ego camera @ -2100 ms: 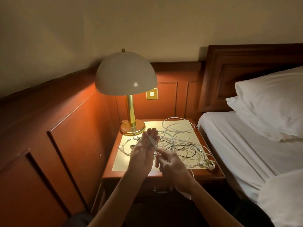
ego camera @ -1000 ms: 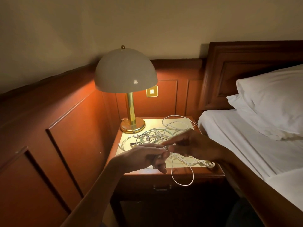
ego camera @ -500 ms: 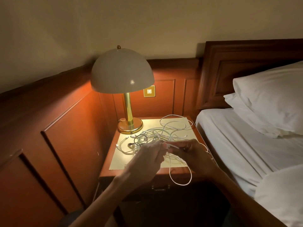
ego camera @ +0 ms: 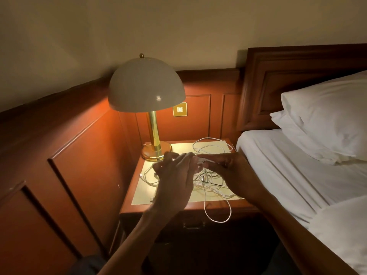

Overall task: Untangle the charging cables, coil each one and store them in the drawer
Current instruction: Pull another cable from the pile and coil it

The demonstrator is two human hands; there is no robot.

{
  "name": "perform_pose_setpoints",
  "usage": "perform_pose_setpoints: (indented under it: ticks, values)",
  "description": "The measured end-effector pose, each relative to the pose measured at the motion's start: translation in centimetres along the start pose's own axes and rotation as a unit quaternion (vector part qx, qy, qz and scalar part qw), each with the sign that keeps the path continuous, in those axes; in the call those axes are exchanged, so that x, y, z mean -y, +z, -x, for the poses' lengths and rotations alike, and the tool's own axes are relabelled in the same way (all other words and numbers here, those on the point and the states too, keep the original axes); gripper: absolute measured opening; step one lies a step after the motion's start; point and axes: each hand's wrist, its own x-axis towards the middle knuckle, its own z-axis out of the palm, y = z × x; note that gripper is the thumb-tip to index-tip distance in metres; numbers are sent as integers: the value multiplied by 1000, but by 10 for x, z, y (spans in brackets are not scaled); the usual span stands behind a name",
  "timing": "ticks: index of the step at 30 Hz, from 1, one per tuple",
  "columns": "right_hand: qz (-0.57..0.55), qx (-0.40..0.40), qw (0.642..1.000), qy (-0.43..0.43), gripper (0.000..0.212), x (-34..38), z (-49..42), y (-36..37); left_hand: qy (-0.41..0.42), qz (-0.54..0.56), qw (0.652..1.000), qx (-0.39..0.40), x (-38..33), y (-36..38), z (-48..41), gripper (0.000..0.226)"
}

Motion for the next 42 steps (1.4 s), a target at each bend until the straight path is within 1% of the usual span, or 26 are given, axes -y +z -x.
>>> perform_pose_setpoints:
  ticks: [1,2,3,5,7,9,11,13,16,18,20,21,22,24,26,27,29,32,33,35,37,38,40,41,42]
  values:
    - [6,12,1000,8,22,-1,0,-1,19,-65,998,6,8,1,-1,48]
    - [10,34,999,11,20,-2,1,-2,22,-80,996,17,16,3,0,51]
    - [15,59,998,15,18,-2,2,-2,18,-44,998,32,19,5,2,53]
    - [28,99,994,31,17,-1,4,-4,3,79,994,69,21,7,8,56]
    - [21,113,993,39,20,1,7,-11,-13,155,983,98,23,7,14,54]
    - [6,93,996,19,16,0,6,-20,-35,192,973,125,25,1,17,44]
    - [18,67,998,14,8,0,5,-26,-48,207,964,161,21,-4,19,37]
    - [52,42,998,-6,3,-3,4,-25,-72,220,956,180,11,-7,20,40]
    - [71,-33,995,-60,9,-8,9,-12,-137,264,943,149,-2,-12,16,46]
    - [132,-95,981,-104,14,-10,12,0,-159,267,942,125,-4,-12,12,51]
    - [189,-122,966,-126,16,-11,13,11,-170,245,948,115,-3,-11,9,51]
    - [174,-116,972,-110,13,-9,13,14,-175,231,950,115,-2,-10,8,50]
    - [135,-104,983,-71,12,-5,12,15,-180,218,953,113,1,-8,8,49]
    - [55,-52,997,22,16,0,11,14,-176,199,958,109,4,-5,6,48]
    - [2,10,998,63,19,2,12,15,-160,192,962,110,6,-4,5,48]
    - [-4,28,997,74,19,3,13,17,-147,187,964,115,5,-4,5,48]
    - [20,19,996,87,25,2,14,22,-120,181,969,121,3,-4,4,46]
    - [29,-3,992,121,8,1,15,30,-58,144,982,110,9,-2,3,39]
    - [20,-1,991,136,6,1,15,32,-36,111,986,117,12,-2,0,38]
    - [-25,10,986,166,11,-2,15,34,0,39,990,138,16,-4,-4,35]
    - [-100,29,971,216,15,-3,14,32,24,26,990,137,19,-5,-7,38]
    - [-145,49,957,247,16,-3,12,30,11,19,987,157,18,-6,-8,43]
    - [-244,97,916,302,17,-3,8,23,-26,-2,978,206,21,-3,-8,60]
    - [-288,116,895,319,19,-2,5,21,-23,-7,978,206,21,-3,-8,63]
    - [-321,126,879,330,22,-2,4,19,6,-9,983,185,23,-2,-7,59]
